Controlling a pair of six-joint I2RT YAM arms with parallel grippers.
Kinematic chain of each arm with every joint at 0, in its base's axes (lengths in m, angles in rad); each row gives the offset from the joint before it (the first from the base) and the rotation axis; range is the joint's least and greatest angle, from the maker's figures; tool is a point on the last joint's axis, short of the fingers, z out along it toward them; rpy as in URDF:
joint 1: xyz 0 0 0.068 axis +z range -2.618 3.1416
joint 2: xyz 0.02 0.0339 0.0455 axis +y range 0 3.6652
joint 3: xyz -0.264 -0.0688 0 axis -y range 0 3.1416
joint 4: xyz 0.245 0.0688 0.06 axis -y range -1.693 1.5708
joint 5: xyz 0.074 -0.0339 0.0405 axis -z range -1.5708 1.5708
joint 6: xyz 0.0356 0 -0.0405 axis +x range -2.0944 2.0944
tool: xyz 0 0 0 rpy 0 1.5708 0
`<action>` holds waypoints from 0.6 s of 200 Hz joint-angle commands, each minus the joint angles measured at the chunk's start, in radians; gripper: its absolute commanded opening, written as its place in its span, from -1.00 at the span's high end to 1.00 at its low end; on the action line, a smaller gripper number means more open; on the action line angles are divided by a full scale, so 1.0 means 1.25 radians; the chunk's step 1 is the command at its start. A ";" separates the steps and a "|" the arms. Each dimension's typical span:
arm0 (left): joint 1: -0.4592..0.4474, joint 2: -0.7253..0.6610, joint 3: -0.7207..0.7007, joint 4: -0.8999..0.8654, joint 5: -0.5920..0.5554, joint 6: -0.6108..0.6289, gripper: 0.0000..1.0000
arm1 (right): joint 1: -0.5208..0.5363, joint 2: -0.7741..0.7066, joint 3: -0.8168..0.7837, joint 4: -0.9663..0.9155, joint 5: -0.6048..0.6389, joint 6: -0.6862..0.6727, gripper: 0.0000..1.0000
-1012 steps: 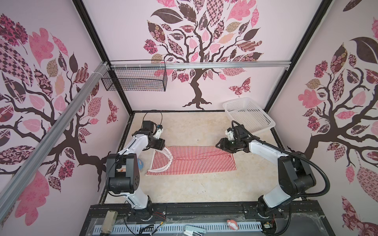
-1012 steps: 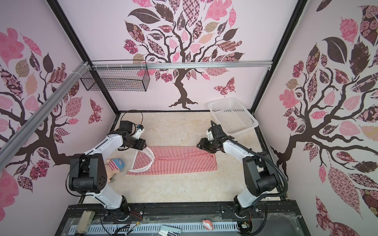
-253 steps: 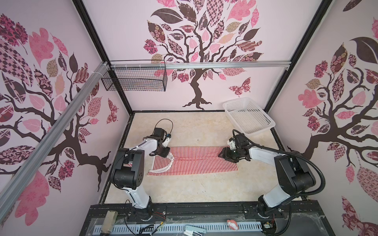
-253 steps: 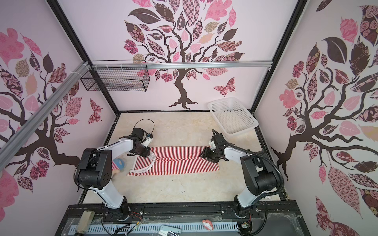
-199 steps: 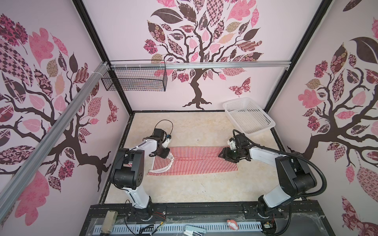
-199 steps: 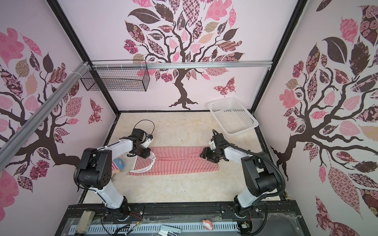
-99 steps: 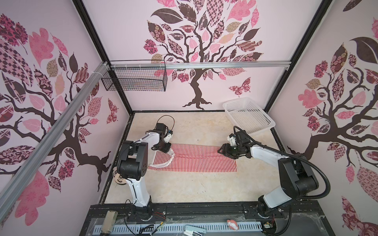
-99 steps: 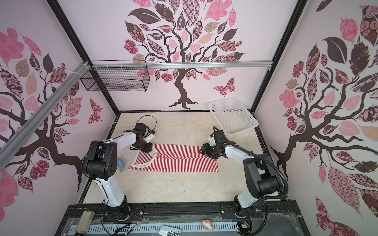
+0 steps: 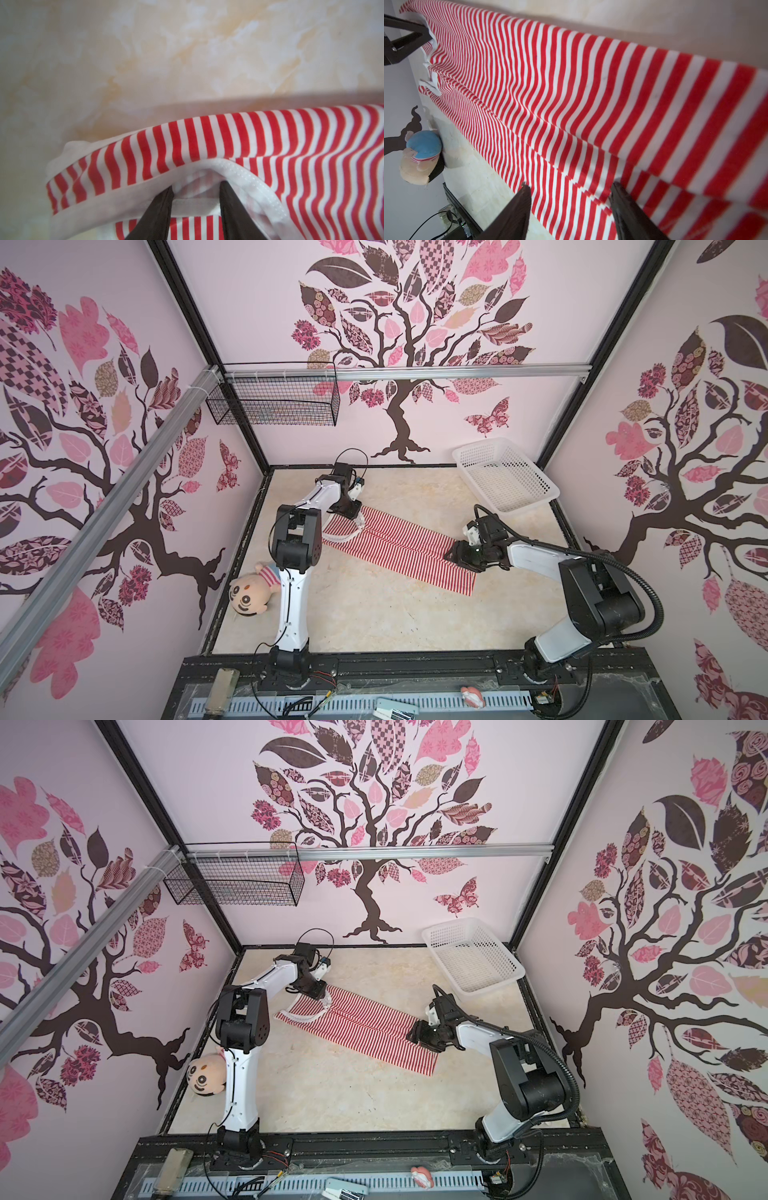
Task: Fold and stack tank tops
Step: Rotate the tank top at the center of the table.
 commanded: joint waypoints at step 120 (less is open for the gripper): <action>-0.005 -0.457 -0.393 0.042 0.065 -0.021 0.00 | 0.050 -0.076 0.121 -0.164 0.065 -0.037 -0.32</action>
